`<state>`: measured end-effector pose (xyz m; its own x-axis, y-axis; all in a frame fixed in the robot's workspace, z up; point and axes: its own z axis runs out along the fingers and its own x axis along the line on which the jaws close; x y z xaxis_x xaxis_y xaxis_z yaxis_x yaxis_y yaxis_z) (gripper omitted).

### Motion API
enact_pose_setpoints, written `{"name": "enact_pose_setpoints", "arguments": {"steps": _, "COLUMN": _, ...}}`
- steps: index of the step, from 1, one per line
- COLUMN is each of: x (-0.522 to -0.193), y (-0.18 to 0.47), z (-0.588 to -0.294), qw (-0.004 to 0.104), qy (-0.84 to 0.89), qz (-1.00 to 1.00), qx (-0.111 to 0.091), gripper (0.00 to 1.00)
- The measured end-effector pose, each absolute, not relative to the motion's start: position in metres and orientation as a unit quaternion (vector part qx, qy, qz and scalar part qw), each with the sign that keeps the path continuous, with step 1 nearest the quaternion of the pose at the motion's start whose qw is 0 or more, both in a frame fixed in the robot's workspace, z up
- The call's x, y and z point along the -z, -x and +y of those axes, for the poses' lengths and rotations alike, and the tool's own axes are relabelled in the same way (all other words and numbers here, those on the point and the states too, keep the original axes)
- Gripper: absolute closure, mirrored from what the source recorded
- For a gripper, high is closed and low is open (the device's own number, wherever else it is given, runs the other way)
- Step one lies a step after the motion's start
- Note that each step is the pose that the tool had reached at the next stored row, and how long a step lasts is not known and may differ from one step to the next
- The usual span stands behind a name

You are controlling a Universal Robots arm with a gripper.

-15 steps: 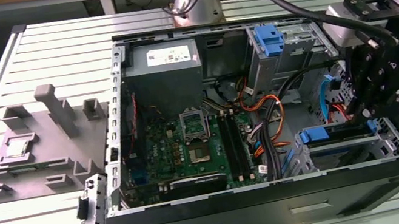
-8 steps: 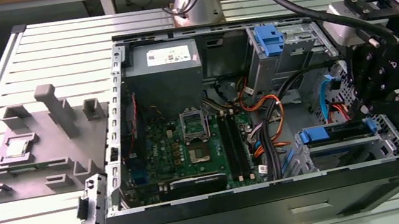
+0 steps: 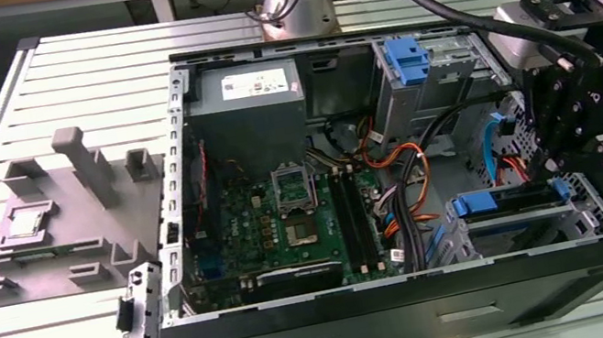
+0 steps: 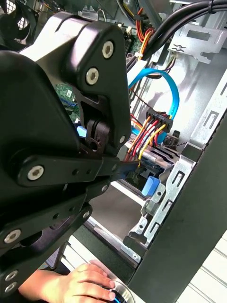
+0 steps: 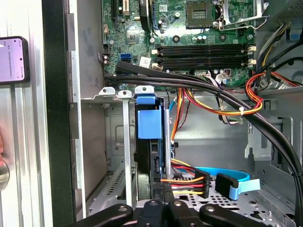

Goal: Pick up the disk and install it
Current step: 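Insert the second disk wire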

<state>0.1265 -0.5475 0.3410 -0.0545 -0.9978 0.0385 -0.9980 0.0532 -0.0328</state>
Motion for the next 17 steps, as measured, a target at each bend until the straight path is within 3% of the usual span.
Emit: {"name": "enact_pose_setpoints", "arguments": {"steps": 17, "x": -0.341, "y": -0.112, "z": -0.548, "qw": 0.003, "qy": -0.688, "qz": -0.726, "qx": -0.025, "gripper": 0.9}}
